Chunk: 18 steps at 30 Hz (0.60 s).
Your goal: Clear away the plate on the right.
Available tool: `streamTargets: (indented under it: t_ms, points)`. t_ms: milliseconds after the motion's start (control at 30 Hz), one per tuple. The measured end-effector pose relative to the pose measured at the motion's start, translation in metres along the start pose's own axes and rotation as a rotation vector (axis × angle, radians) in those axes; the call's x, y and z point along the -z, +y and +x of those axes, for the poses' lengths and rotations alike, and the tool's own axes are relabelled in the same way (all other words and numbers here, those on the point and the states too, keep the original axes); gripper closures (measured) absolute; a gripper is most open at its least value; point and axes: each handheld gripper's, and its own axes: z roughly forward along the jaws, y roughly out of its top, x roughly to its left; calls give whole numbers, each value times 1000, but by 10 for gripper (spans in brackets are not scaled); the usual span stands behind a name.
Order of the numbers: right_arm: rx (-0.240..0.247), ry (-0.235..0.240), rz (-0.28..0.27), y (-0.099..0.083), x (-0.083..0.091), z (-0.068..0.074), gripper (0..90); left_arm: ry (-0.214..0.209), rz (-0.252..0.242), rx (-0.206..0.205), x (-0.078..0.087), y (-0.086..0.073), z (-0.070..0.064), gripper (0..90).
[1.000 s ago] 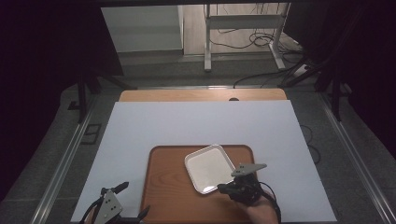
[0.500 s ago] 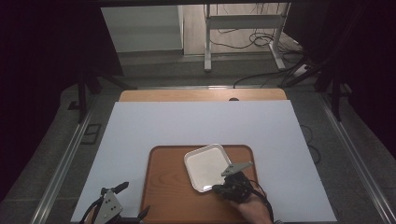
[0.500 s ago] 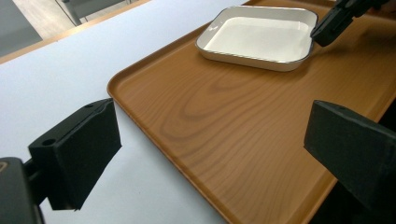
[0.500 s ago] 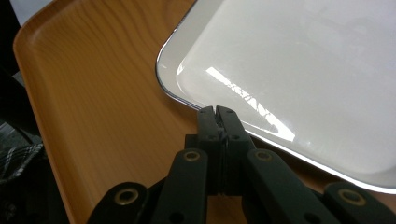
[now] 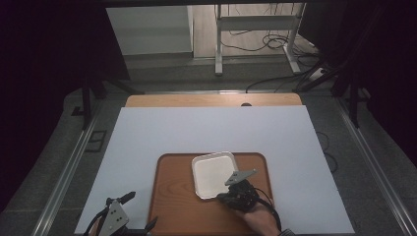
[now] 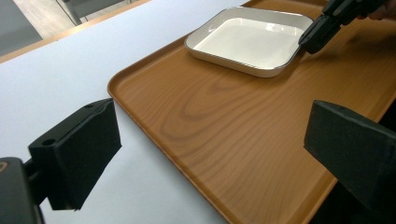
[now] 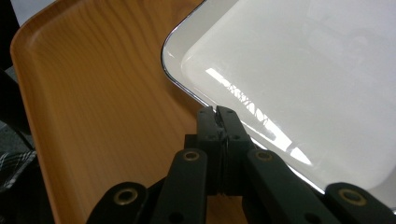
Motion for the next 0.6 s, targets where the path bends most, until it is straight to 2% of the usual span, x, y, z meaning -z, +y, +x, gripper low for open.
streamTargets:
  t_ms: [600]
  points:
    - [24, -22, -37, 11, -8, 1, 882, 1, -2, 3, 0, 0, 0, 34]
